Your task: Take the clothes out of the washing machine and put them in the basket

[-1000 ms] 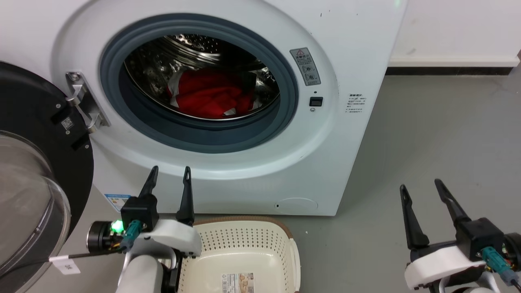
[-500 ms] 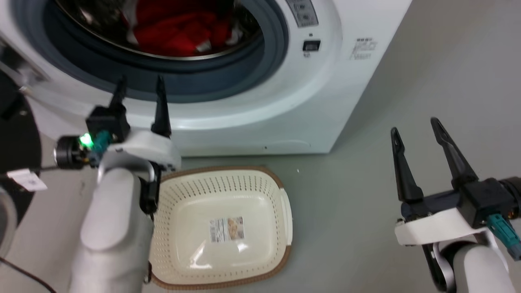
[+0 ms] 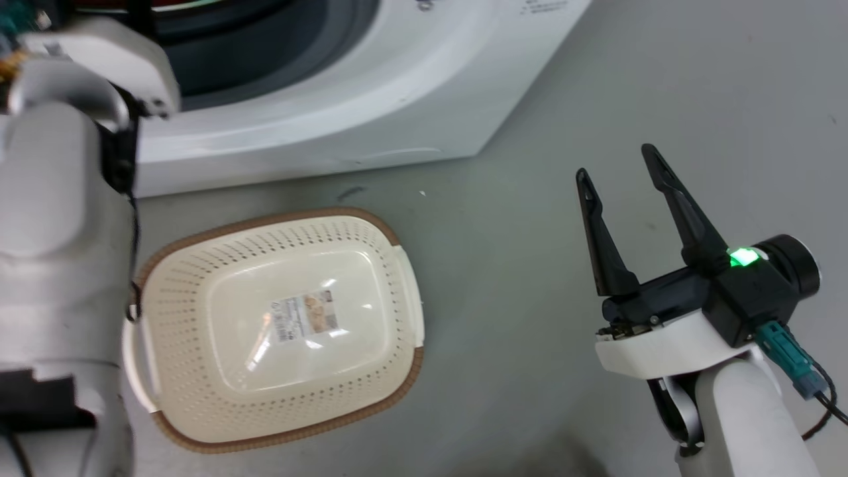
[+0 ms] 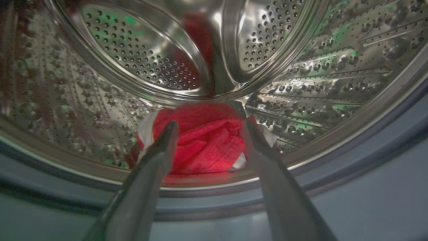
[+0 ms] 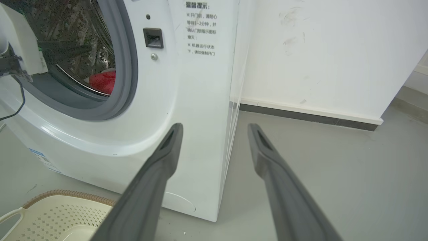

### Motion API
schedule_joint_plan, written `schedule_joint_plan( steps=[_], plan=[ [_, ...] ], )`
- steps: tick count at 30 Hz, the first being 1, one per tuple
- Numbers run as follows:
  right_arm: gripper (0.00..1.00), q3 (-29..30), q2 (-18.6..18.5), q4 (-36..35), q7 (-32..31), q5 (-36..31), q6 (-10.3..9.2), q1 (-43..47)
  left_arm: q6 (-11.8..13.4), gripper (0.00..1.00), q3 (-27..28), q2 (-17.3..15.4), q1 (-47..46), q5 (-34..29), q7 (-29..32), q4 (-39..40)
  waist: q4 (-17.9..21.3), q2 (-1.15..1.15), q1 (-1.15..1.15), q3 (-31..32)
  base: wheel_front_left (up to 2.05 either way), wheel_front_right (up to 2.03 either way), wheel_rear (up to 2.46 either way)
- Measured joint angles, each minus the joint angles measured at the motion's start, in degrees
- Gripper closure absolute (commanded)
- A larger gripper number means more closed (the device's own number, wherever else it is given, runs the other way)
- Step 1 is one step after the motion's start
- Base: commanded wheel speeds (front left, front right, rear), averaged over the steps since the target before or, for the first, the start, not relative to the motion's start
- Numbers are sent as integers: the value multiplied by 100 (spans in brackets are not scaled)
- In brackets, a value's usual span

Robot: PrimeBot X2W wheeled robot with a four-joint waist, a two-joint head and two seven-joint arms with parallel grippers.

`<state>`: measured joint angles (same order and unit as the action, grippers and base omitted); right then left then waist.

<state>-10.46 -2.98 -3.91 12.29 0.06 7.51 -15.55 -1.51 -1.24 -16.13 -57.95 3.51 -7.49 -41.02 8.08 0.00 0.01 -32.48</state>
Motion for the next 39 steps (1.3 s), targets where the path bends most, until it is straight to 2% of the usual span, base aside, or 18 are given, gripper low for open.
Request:
schedule_joint_plan(
  steps=[9, 22, 31, 37, 38, 39],
  plan=[
    [0, -322, 1, 234, 191, 274, 0, -306, -113, 0, -125, -689, -1282, -210, 862, -743, 586, 0, 0, -559, 0, 0, 0],
    [0, -588, -2, 225, 266, 600, 0, -461, -396, 0, -568, -1488, -2830, -601, 2700, -894, 1200, 0, 0, -1177, 0, 0, 0],
    [0, -788, 1, 171, 276, 849, 0, -525, -555, 0, -861, -2072, -3042, -669, 4087, -866, 1536, 0, 0, -1458, 0, 0, 0],
    [0, -797, 1, 129, 277, 888, 0, -525, -501, 0, -846, -2254, -2792, -542, 4801, -561, 1633, 0, 0, -1571, 0, 0, 0],
    [0, -803, 1, 127, 277, 903, 0, -525, -469, 41, -820, -2267, -2756, -524, 4947, -512, 1639, 0, 0, -1577, 0, 0, 0],
    [0, -805, 0, 124, 277, 906, 0, -525, -390, 66, -780, -2271, -2709, -497, 5030, -421, 1641, 0, 0, -1581, 0, 0, 0]
  ],
)
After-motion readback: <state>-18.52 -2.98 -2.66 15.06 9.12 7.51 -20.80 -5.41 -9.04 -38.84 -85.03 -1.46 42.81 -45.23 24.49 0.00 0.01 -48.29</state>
